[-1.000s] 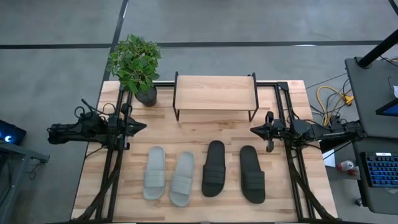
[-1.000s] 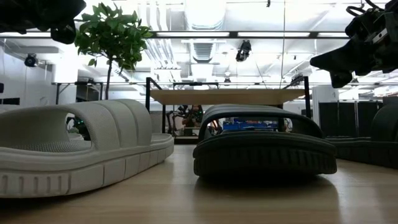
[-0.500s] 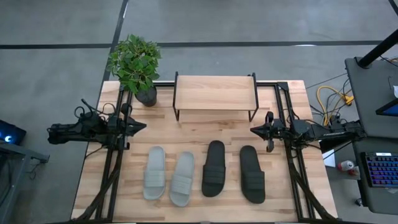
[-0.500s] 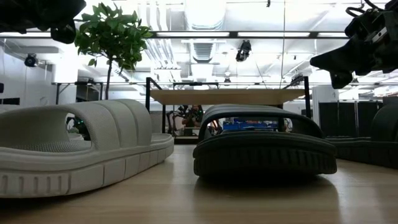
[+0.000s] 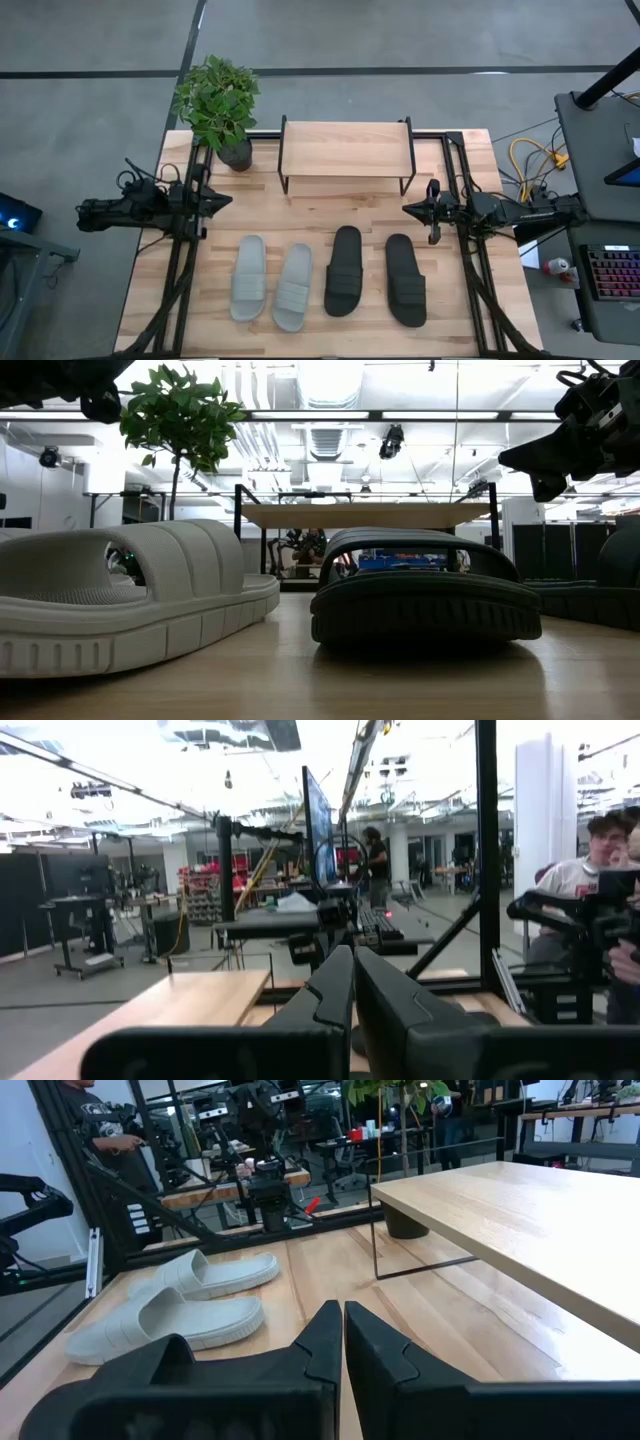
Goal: Pick and place slides into the shelf
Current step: Put the left black slide on the shelf
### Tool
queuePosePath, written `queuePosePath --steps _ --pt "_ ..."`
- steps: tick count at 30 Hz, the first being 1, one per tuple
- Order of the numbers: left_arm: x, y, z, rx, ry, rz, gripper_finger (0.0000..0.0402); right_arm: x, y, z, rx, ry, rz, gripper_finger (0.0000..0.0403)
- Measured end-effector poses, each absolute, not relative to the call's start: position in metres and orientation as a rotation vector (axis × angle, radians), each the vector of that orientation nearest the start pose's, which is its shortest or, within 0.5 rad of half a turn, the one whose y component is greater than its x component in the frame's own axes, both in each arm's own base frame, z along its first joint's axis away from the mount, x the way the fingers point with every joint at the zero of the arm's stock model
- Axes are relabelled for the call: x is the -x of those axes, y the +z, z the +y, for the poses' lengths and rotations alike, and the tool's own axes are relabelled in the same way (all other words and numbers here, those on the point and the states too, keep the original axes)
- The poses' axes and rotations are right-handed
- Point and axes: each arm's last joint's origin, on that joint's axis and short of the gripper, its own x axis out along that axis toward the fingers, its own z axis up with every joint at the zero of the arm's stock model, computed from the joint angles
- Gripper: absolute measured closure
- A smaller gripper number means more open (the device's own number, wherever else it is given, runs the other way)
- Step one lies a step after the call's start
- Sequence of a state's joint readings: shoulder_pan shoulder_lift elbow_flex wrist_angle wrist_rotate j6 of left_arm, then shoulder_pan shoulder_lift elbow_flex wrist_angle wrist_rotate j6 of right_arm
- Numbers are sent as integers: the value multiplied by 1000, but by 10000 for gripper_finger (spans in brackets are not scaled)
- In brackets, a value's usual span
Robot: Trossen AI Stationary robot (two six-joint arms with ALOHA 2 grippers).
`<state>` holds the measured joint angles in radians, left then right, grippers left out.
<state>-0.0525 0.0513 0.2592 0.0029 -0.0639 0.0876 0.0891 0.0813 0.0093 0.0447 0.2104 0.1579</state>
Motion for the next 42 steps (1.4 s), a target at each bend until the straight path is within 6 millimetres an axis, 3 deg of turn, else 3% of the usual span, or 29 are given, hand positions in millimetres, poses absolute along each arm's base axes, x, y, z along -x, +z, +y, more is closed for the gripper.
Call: queuePosePath --steps 5,8,15,24,34,42 --pt "-82 240 -3 -28 11 -142 402 -102 166 3 -153 -122 0 394" --pt "-89 226 -3 -19 6 -90 402 -102 168 3 -149 -121 -14 394" --pt "-99 196 -6 -2 -87 -289 402 -102 169 3 -153 -119 -30 394" --pt "-98 199 -7 -9 -124 -322 402 -102 172 3 -159 -117 -61 394" --pt "-91 238 -4 -53 -6 -419 402 -96 204 3 -96 -112 -318 394" --pt "-84 293 -2 -123 53 -410 402 -75 273 0 -45 -140 -292 394"
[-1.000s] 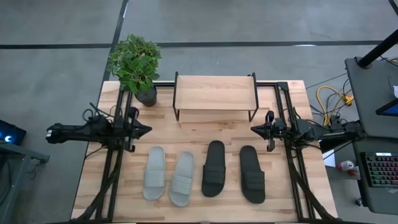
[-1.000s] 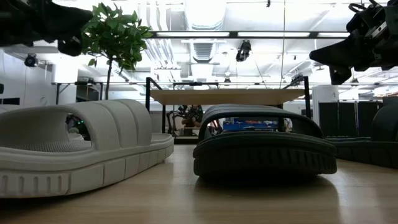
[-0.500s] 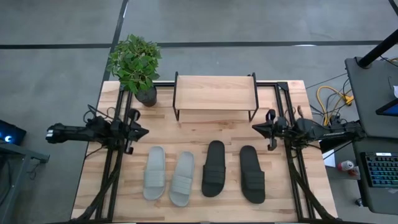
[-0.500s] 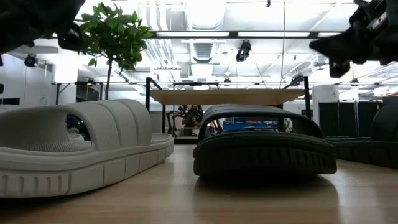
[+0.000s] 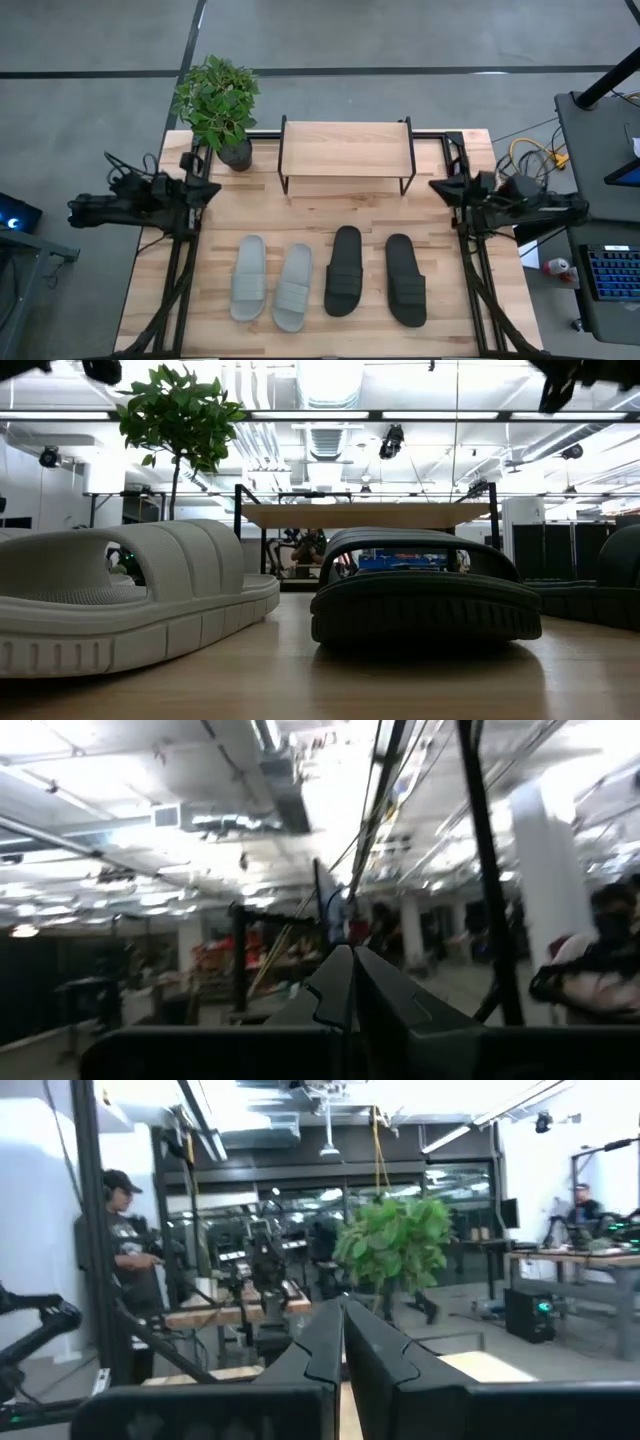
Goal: Pick and place slides into the shelf
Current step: Put the left black slide on the shelf
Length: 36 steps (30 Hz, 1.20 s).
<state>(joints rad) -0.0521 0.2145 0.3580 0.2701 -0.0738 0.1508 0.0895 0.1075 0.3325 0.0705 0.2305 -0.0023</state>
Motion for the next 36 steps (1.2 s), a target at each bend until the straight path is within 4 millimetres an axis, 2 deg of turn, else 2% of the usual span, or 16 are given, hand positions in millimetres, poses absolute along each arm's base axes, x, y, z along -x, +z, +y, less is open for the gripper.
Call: queuePosePath --steps 7,11,15,22,28,36 --pt "-86 349 -1 -162 100 -331 402 -68 327 -2 20 -206 -188 394" --pt "-89 377 -1 -180 109 -302 402 -77 351 -1 59 -207 -137 394" --pt "-97 396 0 -192 158 -216 402 -92 369 0 92 -204 -44 394" --pt "-120 407 -1 -209 153 -43 402 -124 389 3 125 -193 211 394" --pt "-133 406 -1 -218 140 41 402 -147 400 5 152 -184 382 394" --pt "-153 407 -2 -225 136 82 402 -166 419 6 217 -170 445 394"
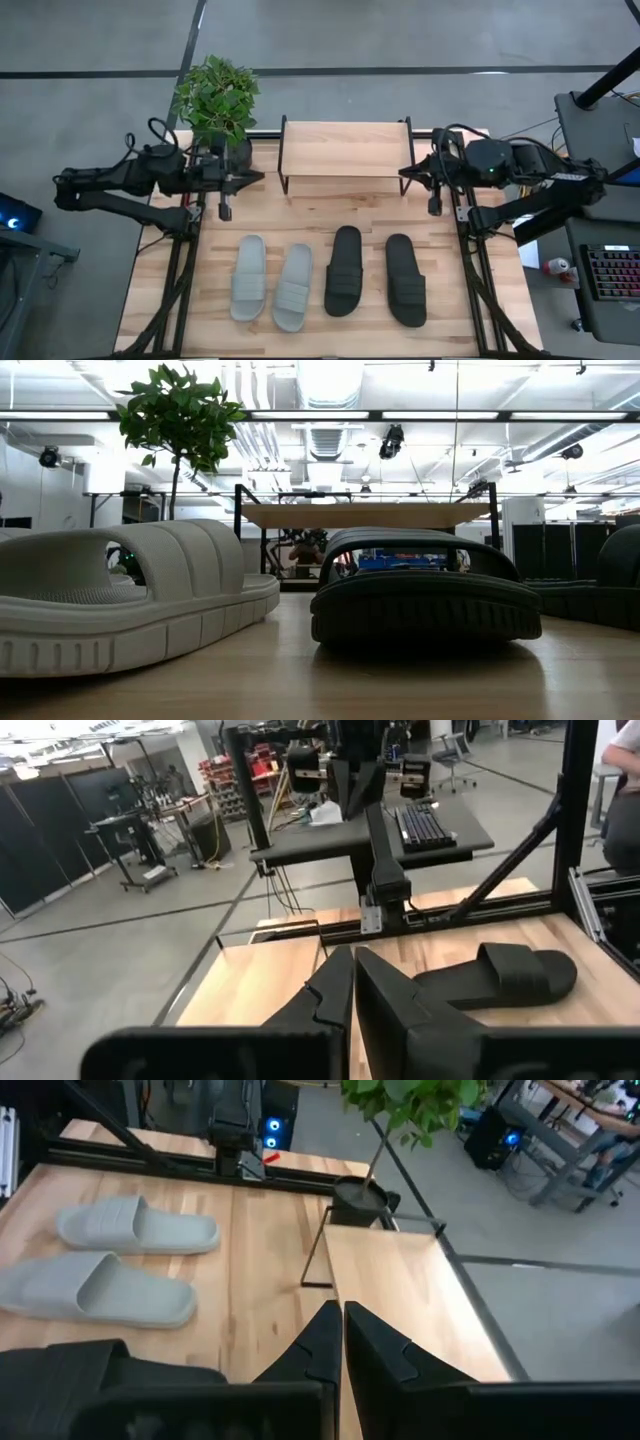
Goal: Pick and place slides into the shelf
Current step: Put the left black slide on the shelf
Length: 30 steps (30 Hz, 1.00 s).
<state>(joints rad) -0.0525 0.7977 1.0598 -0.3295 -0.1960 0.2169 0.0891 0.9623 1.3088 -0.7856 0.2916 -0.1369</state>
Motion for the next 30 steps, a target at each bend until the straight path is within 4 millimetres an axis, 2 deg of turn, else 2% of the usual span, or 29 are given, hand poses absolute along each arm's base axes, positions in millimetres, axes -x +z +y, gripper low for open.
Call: queuePosePath --steps 5,8,14,21,30 --pt "-159 408 -3 -226 138 87 402 -175 428 7 264 -159 436 394" --pt "-165 406 -3 -235 135 105 402 -184 425 8 249 -162 462 394" --pt "-176 401 -3 -241 132 138 402 -213 399 10 170 -170 584 394" --pt "-186 396 -4 -291 125 173 402 -241 367 17 66 -47 790 394" --pt "-195 390 -5 -368 112 209 402 -256 354 12 -48 41 848 394"
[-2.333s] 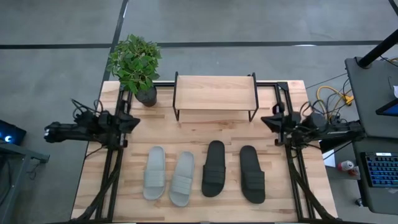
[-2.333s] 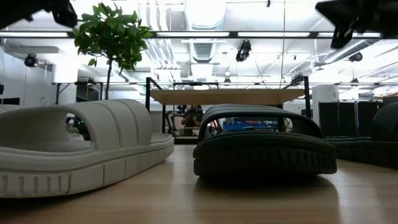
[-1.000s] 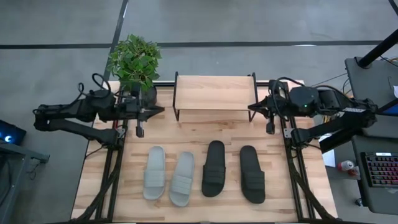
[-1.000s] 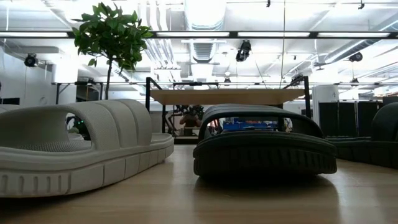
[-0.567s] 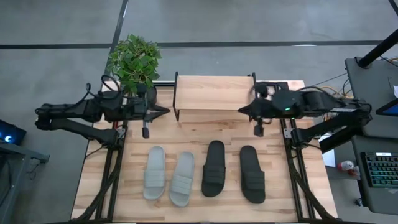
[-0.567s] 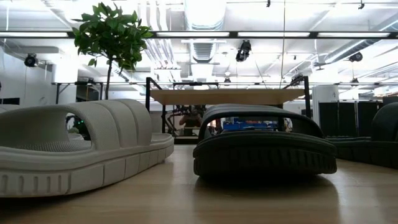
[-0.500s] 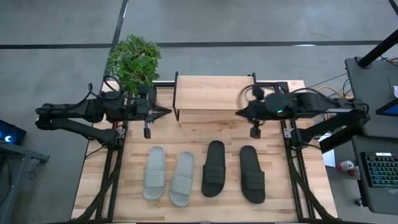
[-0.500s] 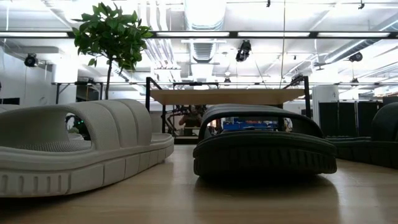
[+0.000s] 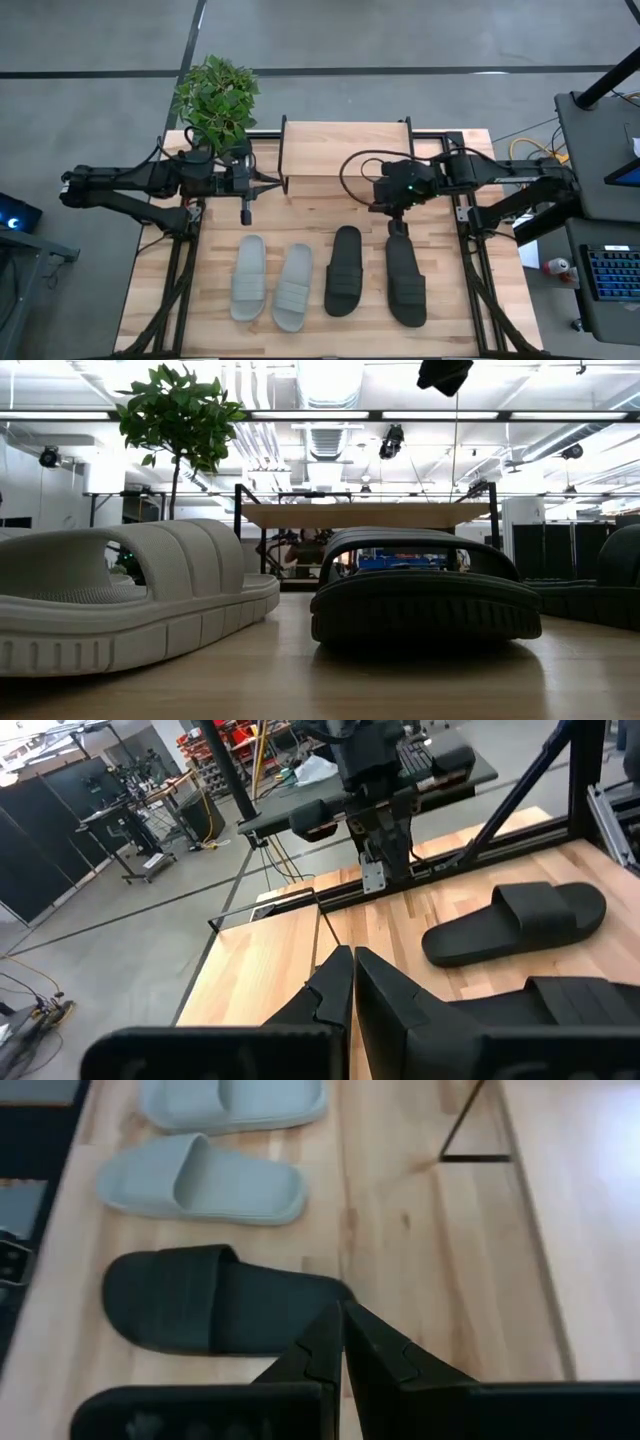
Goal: Pick and place slides into the shelf
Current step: Put the left black slide on the shelf
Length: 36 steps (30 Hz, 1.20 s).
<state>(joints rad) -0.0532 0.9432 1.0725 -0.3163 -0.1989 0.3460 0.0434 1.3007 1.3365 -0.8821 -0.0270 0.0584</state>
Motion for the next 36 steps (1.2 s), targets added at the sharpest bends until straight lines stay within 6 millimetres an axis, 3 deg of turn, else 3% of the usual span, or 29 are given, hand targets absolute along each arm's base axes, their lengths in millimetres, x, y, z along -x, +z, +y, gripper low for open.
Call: queuePosePath --steps 6,18,36 --pt "-195 390 -5 -370 111 210 402 -264 343 10 -170 139 894 394" --pt "-194 391 -5 -370 112 209 402 -303 289 12 -214 216 1093 364" --pt "-195 388 -5 -372 108 229 402 -320 272 16 -285 300 1059 261"
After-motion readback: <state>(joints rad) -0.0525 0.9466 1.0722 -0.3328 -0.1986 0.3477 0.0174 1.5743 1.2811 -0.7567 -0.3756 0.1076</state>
